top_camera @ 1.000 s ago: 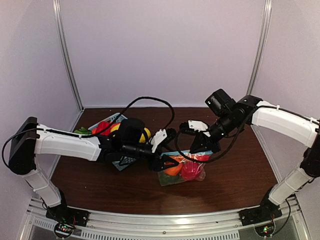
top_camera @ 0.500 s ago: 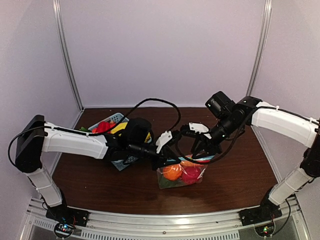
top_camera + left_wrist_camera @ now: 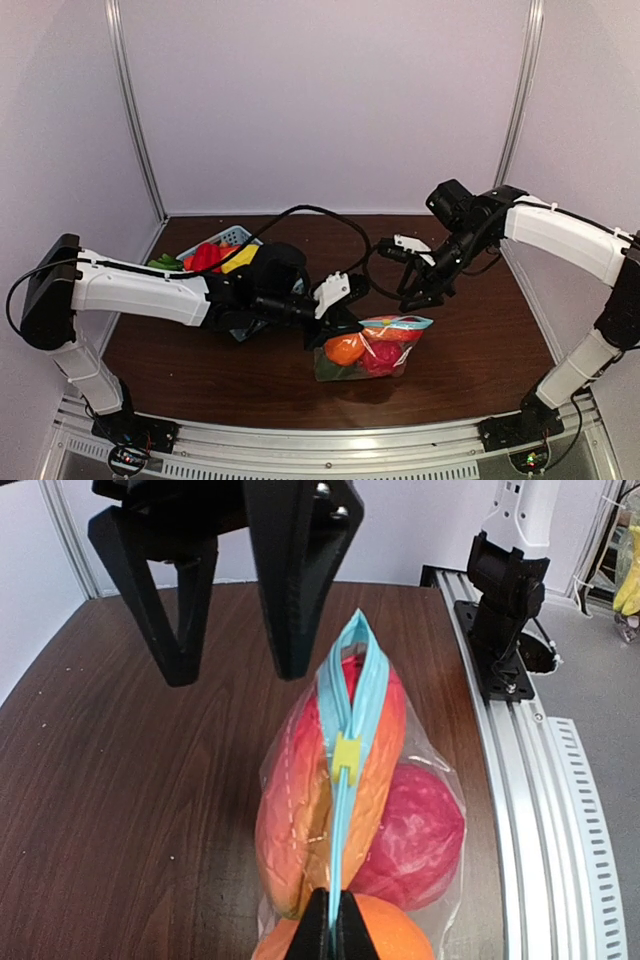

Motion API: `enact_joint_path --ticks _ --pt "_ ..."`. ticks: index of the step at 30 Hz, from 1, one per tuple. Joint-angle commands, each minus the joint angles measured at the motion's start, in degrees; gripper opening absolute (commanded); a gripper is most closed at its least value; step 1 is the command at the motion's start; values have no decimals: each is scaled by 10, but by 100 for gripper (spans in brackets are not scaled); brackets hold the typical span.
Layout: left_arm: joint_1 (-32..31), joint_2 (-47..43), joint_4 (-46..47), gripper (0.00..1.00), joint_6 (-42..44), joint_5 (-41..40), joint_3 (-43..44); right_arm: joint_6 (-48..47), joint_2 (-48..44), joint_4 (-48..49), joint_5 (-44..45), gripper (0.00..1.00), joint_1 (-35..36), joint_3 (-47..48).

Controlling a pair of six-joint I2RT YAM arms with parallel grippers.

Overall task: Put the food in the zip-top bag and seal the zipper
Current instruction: Pass from the left arm to the right

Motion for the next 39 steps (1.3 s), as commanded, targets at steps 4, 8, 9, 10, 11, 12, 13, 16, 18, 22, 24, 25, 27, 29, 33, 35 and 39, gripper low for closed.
enact_joint_path --ticks 4,8,9,10,11,12,13,16,18,22,24,25,27,29,33,35,39 --pt "-2 7 1 0 11 -33 -3 -21 -5 -33 -49 52 8 -13" --pt "-2 3 18 0 2 -37 -14 -38 -28 -23 -40 50 17 -41" --pt "-2 2 22 0 1 -38 -17 -42 -32 -18 -30 54 18 -54" --pt "-1 1 25 0 -2 -38 -20 -44 -36 -11 -22 56 20 -66" --pt "-2 0 27 0 -3 -38 -22 -47 -38 -4 -14 57 21 -78" --pt "-2 0 29 0 -5 -38 -23 -46 -39 4 -6 57 24 -89" --pt "-2 1 31 0 -6 -39 -25 -43 -40 15 -2 57 25 -98" --pt "-1 2 39 0 -14 -42 -30 -30 -48 55 7 55 36 -127" --pt "-1 2 41 0 -18 -43 -31 -12 -61 87 21 52 46 -142" --pt "-1 3 44 0 -24 -42 -33 7 -67 120 38 36 55 -150" --pt "-2 3 45 0 -26 -42 -34 17 -72 132 48 27 56 -148" --pt "-1 3 44 0 -27 -41 -35 19 -76 137 53 20 55 -148" --pt "-1 4 45 0 -28 -40 -35 24 -82 144 63 8 56 -147" --pt "-1 6 39 0 -29 -41 -34 20 -83 143 78 0 56 -145" --pt "-2 1 33 4 -35 -41 -35 25 -74 152 121 0 55 -157" --pt "-1 6 34 27 -40 -26 -24 22 -78 144 111 0 56 -151" --pt "-1 37 9 35 -57 -3 23 8 -91 118 73 0 57 -125"
